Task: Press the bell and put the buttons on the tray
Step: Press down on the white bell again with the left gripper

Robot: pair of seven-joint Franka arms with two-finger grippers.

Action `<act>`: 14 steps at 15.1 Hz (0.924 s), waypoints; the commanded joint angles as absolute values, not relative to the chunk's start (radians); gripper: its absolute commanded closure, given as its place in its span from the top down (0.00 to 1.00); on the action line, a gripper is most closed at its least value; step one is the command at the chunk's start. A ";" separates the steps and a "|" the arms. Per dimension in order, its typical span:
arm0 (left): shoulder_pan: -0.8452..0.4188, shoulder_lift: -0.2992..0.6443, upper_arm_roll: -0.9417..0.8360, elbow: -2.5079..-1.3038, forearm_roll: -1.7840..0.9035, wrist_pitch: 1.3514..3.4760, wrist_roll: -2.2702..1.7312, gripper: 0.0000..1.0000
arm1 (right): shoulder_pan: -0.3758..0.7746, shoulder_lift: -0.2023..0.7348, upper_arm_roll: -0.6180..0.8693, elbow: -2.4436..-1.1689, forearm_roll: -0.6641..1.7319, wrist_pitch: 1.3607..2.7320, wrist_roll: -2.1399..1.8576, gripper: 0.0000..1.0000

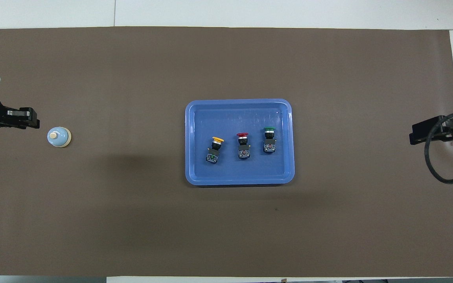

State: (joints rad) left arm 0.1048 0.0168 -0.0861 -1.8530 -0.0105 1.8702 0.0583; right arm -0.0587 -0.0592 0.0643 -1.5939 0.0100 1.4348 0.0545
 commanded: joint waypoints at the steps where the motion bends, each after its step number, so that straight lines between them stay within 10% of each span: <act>1: 0.144 0.041 -0.089 -1.979 -0.009 2.023 0.104 0.00 | -0.071 -0.066 0.071 -1.598 -0.003 1.425 0.034 1.00; 14: 0.212 0.178 -0.089 -2.123 -0.009 2.348 0.130 0.00 | -0.071 -0.064 0.071 -1.598 -0.003 1.424 0.034 1.00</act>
